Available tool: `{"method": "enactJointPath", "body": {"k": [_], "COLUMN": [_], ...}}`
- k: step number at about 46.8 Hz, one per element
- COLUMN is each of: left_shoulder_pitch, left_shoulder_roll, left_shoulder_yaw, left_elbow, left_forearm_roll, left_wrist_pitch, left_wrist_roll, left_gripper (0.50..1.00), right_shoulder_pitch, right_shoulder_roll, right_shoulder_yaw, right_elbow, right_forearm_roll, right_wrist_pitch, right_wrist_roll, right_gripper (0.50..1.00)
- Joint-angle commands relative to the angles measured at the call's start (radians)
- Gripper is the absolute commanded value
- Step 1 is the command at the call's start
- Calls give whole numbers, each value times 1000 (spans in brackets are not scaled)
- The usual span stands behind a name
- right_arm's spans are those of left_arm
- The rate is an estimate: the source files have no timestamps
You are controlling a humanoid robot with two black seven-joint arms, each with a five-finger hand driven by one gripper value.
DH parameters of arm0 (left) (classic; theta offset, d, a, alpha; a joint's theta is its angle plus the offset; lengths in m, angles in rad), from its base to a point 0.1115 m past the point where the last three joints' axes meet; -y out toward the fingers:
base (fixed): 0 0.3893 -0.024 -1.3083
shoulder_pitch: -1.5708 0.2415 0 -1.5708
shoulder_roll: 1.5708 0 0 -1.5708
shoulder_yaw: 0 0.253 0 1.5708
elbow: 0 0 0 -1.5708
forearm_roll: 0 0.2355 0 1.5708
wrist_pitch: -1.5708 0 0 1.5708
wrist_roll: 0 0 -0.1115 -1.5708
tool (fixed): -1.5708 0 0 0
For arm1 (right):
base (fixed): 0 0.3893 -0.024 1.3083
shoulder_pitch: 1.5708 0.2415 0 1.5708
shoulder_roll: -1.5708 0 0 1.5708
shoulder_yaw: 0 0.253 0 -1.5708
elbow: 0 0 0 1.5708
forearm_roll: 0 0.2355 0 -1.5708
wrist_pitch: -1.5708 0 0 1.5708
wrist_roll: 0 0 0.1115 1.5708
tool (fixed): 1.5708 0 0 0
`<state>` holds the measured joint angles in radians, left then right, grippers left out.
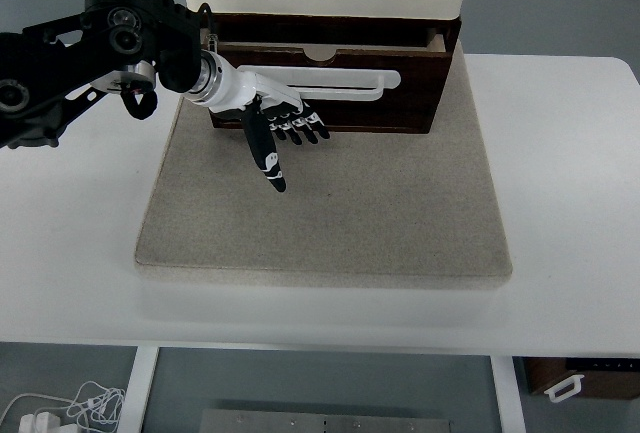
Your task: Close the drawer under the combination cabinet
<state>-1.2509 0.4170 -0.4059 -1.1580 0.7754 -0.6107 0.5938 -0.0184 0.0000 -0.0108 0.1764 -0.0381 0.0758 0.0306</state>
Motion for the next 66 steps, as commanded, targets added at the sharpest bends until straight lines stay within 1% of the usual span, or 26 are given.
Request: {"method": "enactJointPath", "body": {"k": [1, 9, 21, 44, 53, 66], "left_shoulder_pitch": [-8, -15, -21, -19, -19, -19], "left_shoulder_roll": [-4, -20, -21, -20, -20, -20], "left_shoulder_yaw": [-8, -16, -33, -50, -51, -53], "left_elbow": [12, 44, 75, 90, 116, 121], "left_forearm_roll": [1, 2, 2, 27, 30, 33], "left_wrist_pitch": [0, 0, 0, 0, 0, 0], "left_wrist_roll": [0, -2, -3, -14, -14, -14], "left_gripper": [1000, 1000, 1000, 1000, 1000, 1000], "right_shoulder_pitch": [0, 0, 0, 0, 0, 0], "right_shoulder_roll": [0, 0, 0, 0, 0, 0], "right_shoulder_yaw": [0, 0, 0, 0, 0, 0], "right_elbow": [0, 0, 0, 0, 0, 0], "right_forearm_roll": [0, 0, 0, 0, 1, 0], "right_wrist_pitch": [-1, -1, 1, -1, 1, 1], "right_wrist_roll": [0, 0, 0, 0, 0, 0], "right_gripper": [952, 952, 952, 952, 952, 952]}}
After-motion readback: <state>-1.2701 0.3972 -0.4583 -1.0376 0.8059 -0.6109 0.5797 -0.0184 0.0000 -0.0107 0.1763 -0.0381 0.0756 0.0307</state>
